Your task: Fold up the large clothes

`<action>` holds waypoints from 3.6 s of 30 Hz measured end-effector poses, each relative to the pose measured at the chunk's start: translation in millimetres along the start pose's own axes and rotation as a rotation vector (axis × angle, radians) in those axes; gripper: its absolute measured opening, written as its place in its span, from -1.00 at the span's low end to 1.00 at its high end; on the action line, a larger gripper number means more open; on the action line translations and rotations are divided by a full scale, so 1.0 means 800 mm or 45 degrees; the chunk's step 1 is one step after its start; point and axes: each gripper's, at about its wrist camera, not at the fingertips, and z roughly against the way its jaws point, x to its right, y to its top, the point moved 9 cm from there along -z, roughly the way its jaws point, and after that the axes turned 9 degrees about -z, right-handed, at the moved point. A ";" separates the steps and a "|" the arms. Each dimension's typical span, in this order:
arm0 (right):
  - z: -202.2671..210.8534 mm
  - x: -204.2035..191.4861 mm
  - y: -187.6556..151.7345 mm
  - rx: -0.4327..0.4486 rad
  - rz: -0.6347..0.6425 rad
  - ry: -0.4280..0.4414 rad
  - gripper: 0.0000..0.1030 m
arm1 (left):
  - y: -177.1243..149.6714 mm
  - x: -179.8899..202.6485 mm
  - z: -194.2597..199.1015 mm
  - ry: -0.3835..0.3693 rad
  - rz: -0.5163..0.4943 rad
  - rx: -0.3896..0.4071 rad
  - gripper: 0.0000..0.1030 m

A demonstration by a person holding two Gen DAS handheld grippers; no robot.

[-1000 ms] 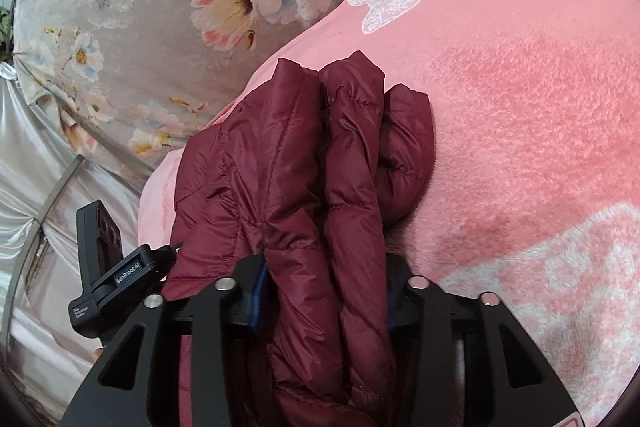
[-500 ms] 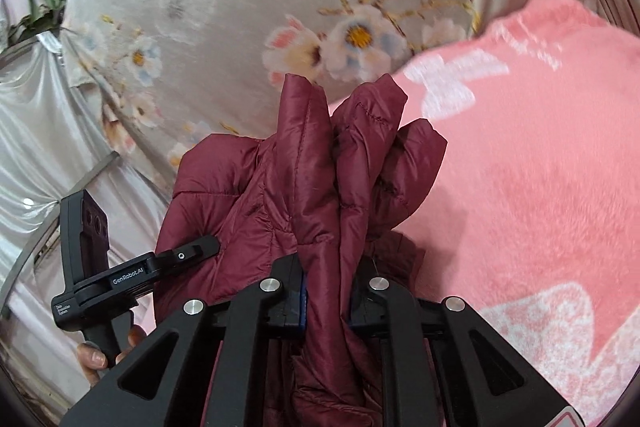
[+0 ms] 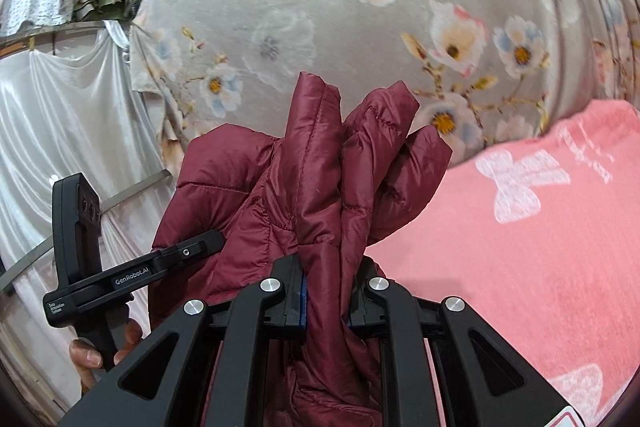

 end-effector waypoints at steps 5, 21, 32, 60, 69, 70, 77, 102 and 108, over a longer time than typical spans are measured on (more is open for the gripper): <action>-0.029 -0.026 0.005 -0.001 0.017 0.029 -0.76 | 0.017 -0.033 0.002 0.056 -0.022 0.029 -0.23; -0.171 -0.025 -0.025 -0.120 0.039 -0.003 -0.76 | 0.003 -0.139 -0.076 0.116 -0.047 -0.016 -0.22; -0.262 0.050 -0.085 -0.273 -0.004 -0.108 -0.76 | -0.074 -0.183 -0.186 0.100 0.019 -0.158 -0.21; -0.282 0.130 -0.109 -0.319 0.103 -0.420 -0.21 | -0.162 -0.277 -0.223 0.499 0.181 -0.451 0.78; -0.283 0.065 -0.121 -0.364 0.290 -0.428 -0.74 | -0.136 -0.230 -0.182 0.575 0.128 -0.456 0.79; -0.287 0.065 -0.127 -0.375 0.282 -0.427 -0.74 | -0.139 -0.226 -0.185 0.582 0.128 -0.470 0.79; -0.312 0.088 -0.179 -0.437 0.256 -0.490 -0.74 | -0.180 -0.215 -0.214 0.563 0.182 -0.565 0.79; -0.330 0.122 -0.218 -0.518 0.163 -0.464 -0.74 | -0.224 -0.220 -0.249 0.651 0.146 -0.532 0.91; -0.331 0.121 -0.219 -0.525 0.152 -0.460 -0.74 | -0.226 -0.221 -0.251 0.671 0.137 -0.495 0.91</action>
